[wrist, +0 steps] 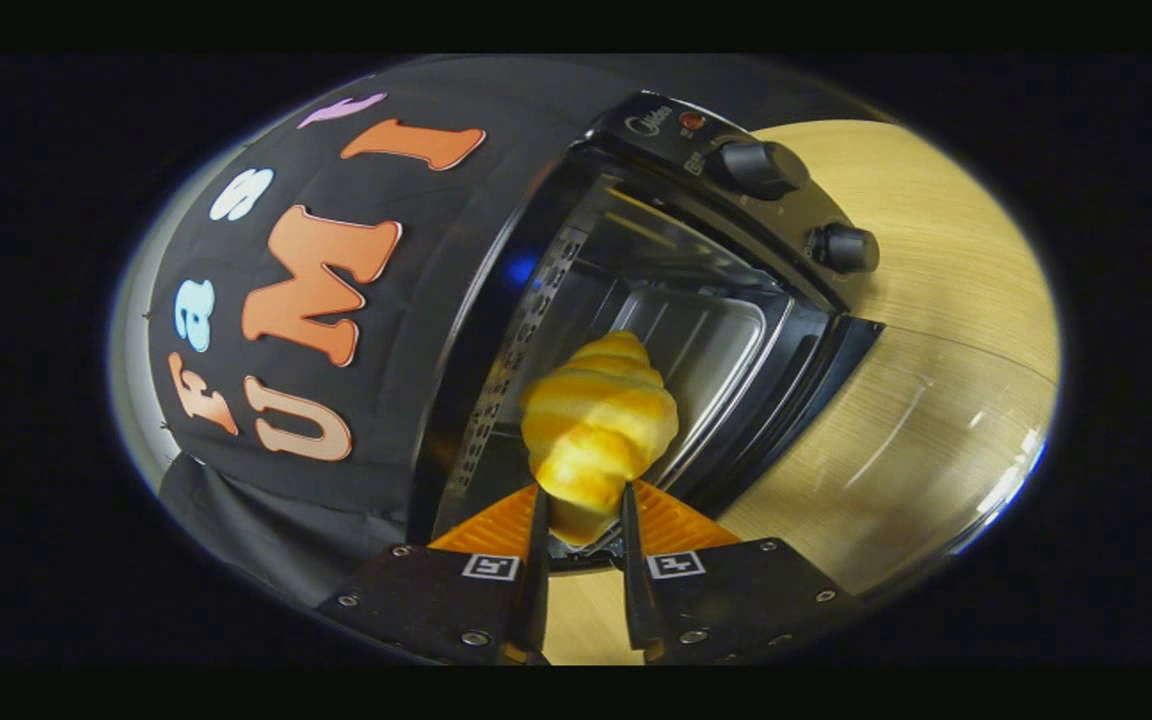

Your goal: Open the toaster oven, put the food inside, and close the toaster oven door.

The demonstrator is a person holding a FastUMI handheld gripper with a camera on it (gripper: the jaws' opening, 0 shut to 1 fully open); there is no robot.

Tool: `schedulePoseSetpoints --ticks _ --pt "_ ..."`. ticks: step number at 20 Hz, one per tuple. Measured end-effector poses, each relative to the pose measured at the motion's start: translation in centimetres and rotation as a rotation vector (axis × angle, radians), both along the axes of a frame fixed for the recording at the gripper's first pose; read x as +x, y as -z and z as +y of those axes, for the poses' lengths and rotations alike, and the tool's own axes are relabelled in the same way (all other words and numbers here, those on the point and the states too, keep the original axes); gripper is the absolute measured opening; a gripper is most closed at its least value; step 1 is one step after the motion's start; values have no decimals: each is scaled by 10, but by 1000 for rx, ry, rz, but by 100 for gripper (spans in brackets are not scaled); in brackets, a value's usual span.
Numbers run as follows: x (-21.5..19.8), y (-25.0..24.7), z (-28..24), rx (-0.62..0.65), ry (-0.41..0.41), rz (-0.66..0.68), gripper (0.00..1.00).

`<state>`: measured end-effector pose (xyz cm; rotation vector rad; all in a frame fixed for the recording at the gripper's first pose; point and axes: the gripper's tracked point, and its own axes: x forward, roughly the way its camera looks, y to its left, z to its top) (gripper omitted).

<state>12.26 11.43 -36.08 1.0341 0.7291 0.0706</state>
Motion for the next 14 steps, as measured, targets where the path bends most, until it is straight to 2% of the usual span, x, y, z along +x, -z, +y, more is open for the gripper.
schedulePoseSetpoints --ticks 5,6,7,10,11,13,14 --pt "8 -6 5 3 18 -51 55" --pt "8 -5 7 0 21 -44 56" --pt "6 -3 5 -12 22 -40 63" --pt "-2 -3 3 -44 18 -38 73" --pt "-6 -6 3 -49 13 -41 81" --pt "-15 -13 2 -49 21 -51 92" --pt "-16 -16 0 -47 28 -59 94"
